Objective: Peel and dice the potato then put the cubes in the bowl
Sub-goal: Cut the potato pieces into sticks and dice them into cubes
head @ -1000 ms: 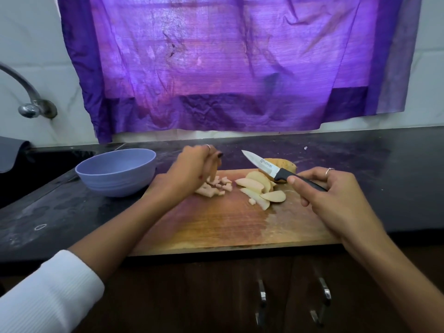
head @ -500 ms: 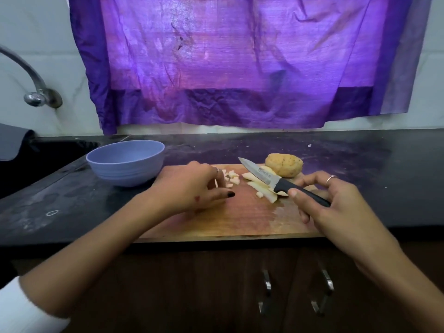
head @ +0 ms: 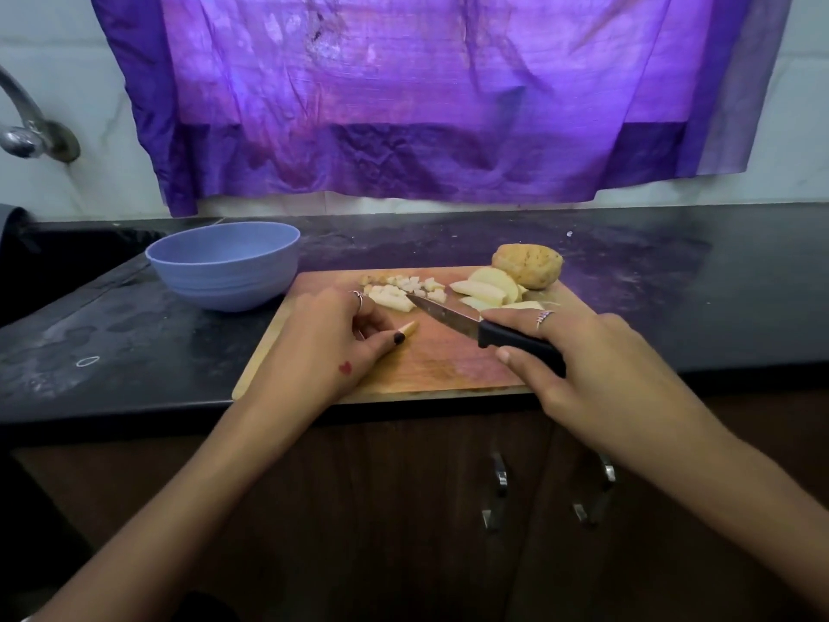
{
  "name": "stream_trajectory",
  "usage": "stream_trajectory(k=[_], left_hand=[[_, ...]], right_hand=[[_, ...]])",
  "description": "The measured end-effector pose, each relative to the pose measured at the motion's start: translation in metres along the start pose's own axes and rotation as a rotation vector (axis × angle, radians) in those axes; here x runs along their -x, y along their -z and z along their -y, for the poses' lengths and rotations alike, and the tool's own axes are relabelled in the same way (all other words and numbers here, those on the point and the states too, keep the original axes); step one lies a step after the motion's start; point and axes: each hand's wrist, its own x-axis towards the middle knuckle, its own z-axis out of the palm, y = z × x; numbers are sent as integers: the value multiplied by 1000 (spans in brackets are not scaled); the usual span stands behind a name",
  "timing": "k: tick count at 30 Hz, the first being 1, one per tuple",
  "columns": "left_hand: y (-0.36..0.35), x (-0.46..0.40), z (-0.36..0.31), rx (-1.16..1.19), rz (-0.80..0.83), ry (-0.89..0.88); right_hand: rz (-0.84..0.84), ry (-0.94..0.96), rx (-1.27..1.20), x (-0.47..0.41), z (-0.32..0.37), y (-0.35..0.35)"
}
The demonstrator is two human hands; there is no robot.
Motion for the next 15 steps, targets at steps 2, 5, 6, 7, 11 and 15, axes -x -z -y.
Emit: stream_trajectory(k=[2,5,6,7,11,15], left_hand=[[-3,2,0,1,-19,7],[-6,4,2,19,-45,12],[-7,5,2,31,-54,15],[-8,6,3,43,-62,17],[-9,7,3,96,-81,16],[-10,6,4,110,-73,35]], right_hand=[[13,26,4,-5,2,-1],[42,56,38,-10,6,-2],[50,68,51,-11,6,-2],[62,80,71,-12,7,-3],[86,106,175,-14,6,-1],[48,165,216,-20,10,5]])
